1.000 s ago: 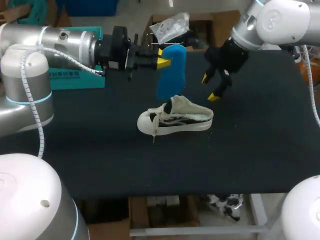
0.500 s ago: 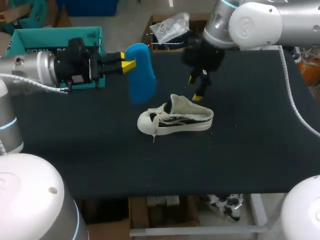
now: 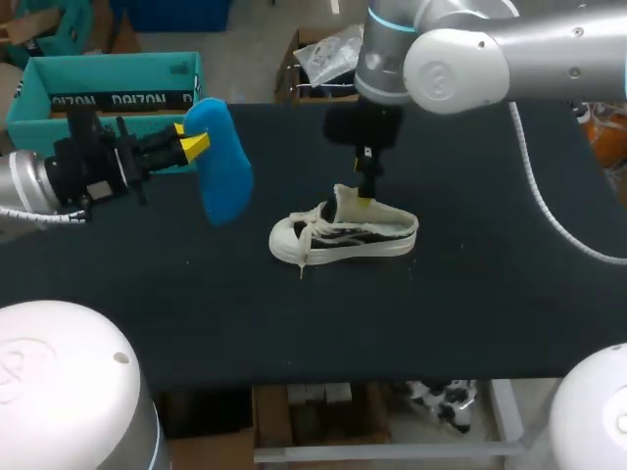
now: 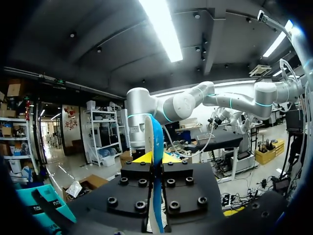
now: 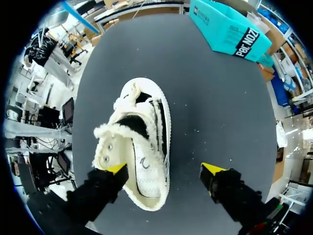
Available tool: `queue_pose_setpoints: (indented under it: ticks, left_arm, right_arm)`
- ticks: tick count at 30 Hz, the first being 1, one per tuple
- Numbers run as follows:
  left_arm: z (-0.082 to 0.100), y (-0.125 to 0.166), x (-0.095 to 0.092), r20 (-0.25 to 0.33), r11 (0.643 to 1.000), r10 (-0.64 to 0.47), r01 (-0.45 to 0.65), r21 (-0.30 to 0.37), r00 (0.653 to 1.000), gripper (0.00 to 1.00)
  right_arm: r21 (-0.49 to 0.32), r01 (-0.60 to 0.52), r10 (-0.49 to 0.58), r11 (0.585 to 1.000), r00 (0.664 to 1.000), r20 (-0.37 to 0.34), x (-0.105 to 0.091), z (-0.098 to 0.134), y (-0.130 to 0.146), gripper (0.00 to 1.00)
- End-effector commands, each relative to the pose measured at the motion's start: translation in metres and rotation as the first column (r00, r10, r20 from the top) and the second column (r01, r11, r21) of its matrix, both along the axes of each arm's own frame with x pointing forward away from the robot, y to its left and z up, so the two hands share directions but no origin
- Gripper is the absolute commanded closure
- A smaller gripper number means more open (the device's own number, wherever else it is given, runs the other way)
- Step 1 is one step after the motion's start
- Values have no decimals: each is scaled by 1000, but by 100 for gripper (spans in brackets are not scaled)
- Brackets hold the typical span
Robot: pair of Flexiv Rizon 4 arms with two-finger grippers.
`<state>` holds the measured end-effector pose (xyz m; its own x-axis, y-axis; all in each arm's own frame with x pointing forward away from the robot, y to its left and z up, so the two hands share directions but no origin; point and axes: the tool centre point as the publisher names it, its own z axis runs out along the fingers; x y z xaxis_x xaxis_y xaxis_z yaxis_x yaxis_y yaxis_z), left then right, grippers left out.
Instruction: Open the shoe tongue, take the insole out of the shoe, put the insole back into the shoe, and pack the shoe into the shoebox
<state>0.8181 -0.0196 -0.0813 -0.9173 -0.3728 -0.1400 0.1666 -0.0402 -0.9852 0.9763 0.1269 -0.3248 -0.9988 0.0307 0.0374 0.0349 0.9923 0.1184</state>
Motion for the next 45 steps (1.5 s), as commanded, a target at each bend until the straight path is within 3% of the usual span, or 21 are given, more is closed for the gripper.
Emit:
queue_pose_setpoints:
  ticks: [1,5,6,7,8,21,24,25,30,36,40,45]
  left_arm:
    - [-1,10,-13,-16,979,201,-202,-25,979,100]
    - [-4,13,-15,-21,978,208,-209,-26,978,100]
    - [-5,13,-15,-23,977,210,-211,-25,977,100]
    - [-6,14,-16,-24,977,212,-212,-25,977,100]
    - [-6,15,-16,-25,977,213,-214,-26,977,100]
    - [-14,16,-17,-32,976,215,-216,-37,976,100]
    - [-16,15,-15,-35,976,214,-215,-38,976,100]
    - [-16,15,-14,-35,976,213,-215,-38,976,100]
    - [-19,15,-11,-37,976,210,-212,-42,977,100]
    - [-19,15,-4,-25,980,191,-192,-51,981,100]
    - [-19,13,5,-3,988,148,-148,-54,989,100]
    - [-17,5,29,17,997,64,-64,-51,998,100]
  right_arm:
    - [-123,3,-5,992,1000,-17,3,-10,9,0]
    - [-135,17,-21,991,999,-27,2,-15,10,5]
    - [-141,28,-32,990,999,-27,2,-16,10,13]
    - [-144,29,-34,989,999,-29,2,-17,10,38]
    - [-139,29,-33,990,999,-29,3,-18,10,56]
    - [-138,38,-46,990,998,-51,4,-24,8,65]
    - [-137,39,-48,990,997,-62,3,-26,8,85]
    - [-138,39,-48,990,997,-66,2,-27,8,100]
    - [-141,50,-60,989,996,-69,-1,-26,8,100]
    - [-121,154,-163,981,985,-60,-7,-16,4,100]
    - [-91,271,-278,958,959,-63,-10,-5,0,100]
    - [-54,416,-419,908,905,-72,-17,6,0,100]
